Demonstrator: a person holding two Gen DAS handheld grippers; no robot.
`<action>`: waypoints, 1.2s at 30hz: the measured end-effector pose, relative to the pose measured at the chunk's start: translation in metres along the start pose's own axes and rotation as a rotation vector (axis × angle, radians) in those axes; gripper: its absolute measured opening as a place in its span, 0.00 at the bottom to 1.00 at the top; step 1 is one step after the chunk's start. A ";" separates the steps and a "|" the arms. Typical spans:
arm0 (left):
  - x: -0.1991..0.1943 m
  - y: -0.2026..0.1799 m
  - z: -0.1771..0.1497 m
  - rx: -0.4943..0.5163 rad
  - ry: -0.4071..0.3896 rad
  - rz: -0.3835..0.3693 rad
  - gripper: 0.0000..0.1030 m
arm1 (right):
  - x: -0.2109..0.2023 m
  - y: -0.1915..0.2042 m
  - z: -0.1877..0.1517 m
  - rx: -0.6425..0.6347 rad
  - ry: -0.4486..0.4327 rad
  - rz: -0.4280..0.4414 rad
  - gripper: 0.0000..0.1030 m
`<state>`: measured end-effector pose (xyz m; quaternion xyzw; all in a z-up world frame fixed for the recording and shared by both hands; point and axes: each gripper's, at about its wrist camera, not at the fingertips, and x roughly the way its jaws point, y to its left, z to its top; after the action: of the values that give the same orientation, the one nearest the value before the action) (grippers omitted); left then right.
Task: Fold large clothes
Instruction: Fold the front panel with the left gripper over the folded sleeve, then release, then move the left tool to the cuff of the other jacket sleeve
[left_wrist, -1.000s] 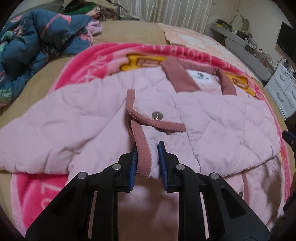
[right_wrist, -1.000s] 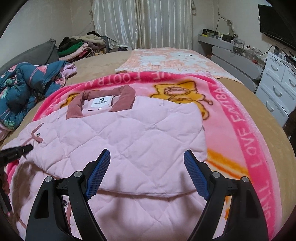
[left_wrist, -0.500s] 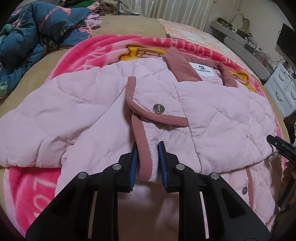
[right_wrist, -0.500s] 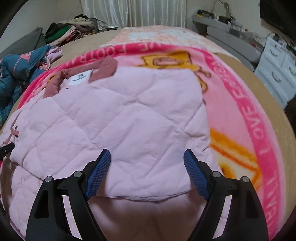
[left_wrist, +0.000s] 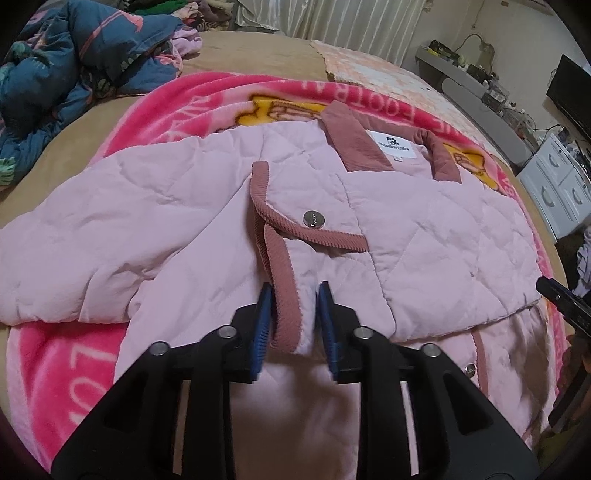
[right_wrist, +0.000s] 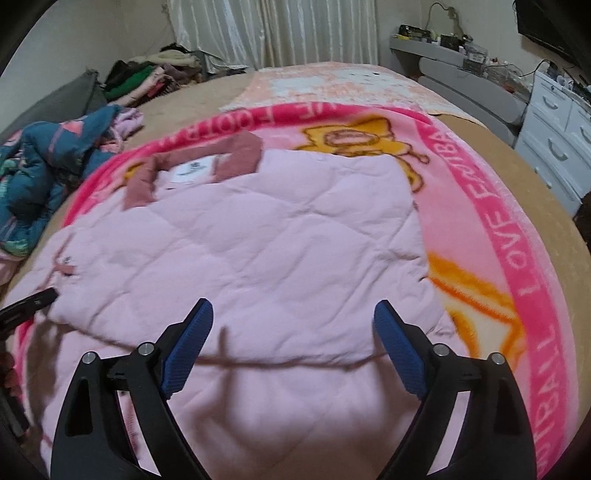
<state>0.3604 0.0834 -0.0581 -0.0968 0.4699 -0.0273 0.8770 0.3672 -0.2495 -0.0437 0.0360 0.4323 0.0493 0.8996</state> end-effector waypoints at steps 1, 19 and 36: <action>-0.001 0.000 0.000 -0.003 0.002 -0.006 0.33 | -0.004 0.004 -0.001 -0.005 -0.003 0.006 0.88; -0.066 0.021 -0.006 -0.085 -0.079 -0.033 0.91 | -0.049 0.057 0.002 -0.062 -0.087 0.030 0.96; -0.116 0.110 -0.028 -0.205 -0.176 0.091 0.91 | -0.067 0.131 0.012 -0.143 -0.133 0.072 0.96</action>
<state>0.2677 0.2031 -0.0003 -0.1666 0.3954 0.0692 0.9006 0.3271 -0.1278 0.0298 -0.0096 0.3653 0.1097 0.9244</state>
